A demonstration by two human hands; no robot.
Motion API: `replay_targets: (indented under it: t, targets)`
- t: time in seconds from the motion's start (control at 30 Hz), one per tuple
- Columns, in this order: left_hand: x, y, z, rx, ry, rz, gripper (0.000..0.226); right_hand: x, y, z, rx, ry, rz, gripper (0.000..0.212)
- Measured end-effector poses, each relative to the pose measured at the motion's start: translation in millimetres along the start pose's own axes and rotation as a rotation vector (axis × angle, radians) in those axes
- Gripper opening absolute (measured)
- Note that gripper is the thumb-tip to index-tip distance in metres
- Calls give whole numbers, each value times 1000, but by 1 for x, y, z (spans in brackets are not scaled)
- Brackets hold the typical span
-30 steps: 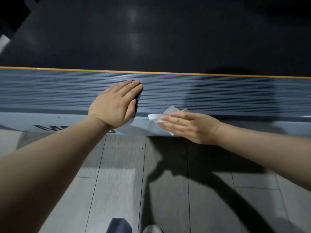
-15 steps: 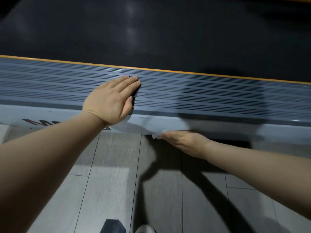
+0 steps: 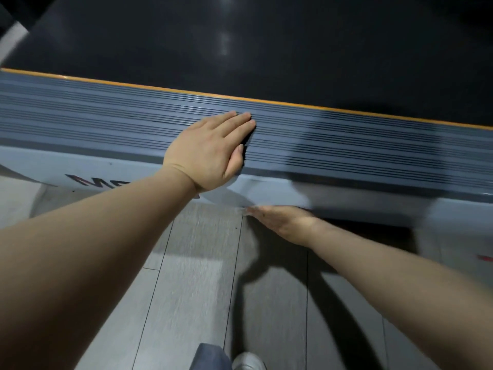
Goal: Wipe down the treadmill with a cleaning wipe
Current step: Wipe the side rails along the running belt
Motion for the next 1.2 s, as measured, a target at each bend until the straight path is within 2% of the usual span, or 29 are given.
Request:
replay_targets:
  t: [0.03, 0.1, 0.2, 0.27, 0.37, 0.43, 0.47, 0.57, 0.63, 0.77, 0.87, 0.97, 1.07, 1.2]
  targets:
    - [0, 0, 0, 1, -2, -3, 59, 4, 0, -2, -6, 10, -132, 66]
    - [0, 0, 0, -1, 0, -13, 60, 3, 2, 3, -9, -10, -173, 68]
    - [0, 0, -1, -17, -10, -21, 60, -12, 8, 20, -44, -29, -58, 63]
    - [0, 0, 0, -28, -13, -29, 60, -26, 14, 50, 172, -202, 96, 58]
    - [-1, 1, 1, -69, -18, -29, 61, -48, 18, 93, 352, -361, 106, 61]
    - [0, 6, -4, -190, -23, -8, 60, -62, 22, 113, 465, -466, 214, 58]
    - [-1, 9, -8, -290, -27, 2, 57, -60, 24, 115, 482, -504, 228, 58]
    - [-11, 16, -26, -528, -11, 19, 53, -35, 37, 99, 456, -367, 100, 60]
    - [-23, 21, -53, -458, 14, 14, 56, -6, 42, 83, 428, -281, 72, 59]
    - [-55, 13, -126, -109, 89, -44, 61, 39, 51, 63, 317, -149, 97, 60]
    - [-63, 5, -140, -87, 135, -49, 62, 47, 59, 54, 173, -38, -30, 69]
    - [-63, 8, -136, -103, 132, -30, 62, 42, 70, 73, 147, -107, -6, 67]
    - [-63, 7, -138, -81, 125, -15, 63, 28, 72, 120, 306, -318, 100, 64]
    - [-63, 7, -138, -89, 107, -16, 63, 16, 80, 160, 356, -346, 75, 60]
Point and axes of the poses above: each hand's wrist, its own x-axis towards the middle knuckle, its own y-axis out of the back of the hand, z = x × y, the point moved 6 cm from there along x, towards the middle knuckle, and after that the axes turned 13 degrees about -z, right-handed, at the moved point
